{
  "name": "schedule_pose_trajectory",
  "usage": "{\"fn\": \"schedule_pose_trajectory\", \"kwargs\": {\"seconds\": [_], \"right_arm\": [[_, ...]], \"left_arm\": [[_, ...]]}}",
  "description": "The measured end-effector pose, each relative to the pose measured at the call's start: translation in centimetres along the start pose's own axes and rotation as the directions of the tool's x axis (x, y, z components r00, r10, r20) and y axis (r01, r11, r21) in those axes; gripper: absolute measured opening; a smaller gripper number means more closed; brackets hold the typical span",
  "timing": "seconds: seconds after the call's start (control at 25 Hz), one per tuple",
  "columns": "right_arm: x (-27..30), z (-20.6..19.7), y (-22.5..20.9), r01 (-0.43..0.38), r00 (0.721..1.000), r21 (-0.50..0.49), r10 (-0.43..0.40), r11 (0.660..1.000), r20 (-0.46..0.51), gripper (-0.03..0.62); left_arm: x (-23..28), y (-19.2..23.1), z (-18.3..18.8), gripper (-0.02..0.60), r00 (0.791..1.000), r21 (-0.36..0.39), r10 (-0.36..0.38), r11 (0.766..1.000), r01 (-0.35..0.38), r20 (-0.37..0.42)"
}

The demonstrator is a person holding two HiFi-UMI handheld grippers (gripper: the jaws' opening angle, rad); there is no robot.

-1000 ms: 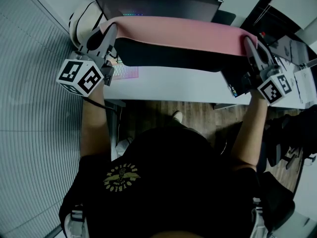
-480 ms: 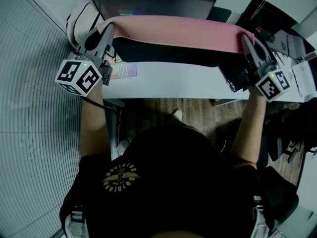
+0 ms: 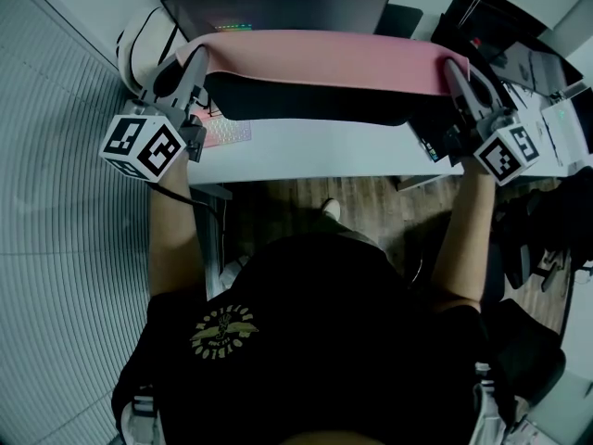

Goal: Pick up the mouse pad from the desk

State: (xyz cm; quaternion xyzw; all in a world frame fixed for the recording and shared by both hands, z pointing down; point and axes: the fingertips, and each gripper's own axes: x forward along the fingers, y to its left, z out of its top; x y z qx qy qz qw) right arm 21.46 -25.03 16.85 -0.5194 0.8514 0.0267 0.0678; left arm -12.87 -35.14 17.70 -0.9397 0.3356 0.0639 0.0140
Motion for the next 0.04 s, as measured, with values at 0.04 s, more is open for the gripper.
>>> {"fn": "schedule_pose_trajectory", "kwargs": {"seconds": [0.04], "right_arm": [[0.00, -0.03, 0.11, -0.001, 1.000, -0.002, 0.001, 1.000, -0.001, 0.025]], "left_arm": [[-0.02, 0.00, 0.01, 0.025, 1.000, 0.001, -0.002, 1.000, 0.002, 0.000]]}}
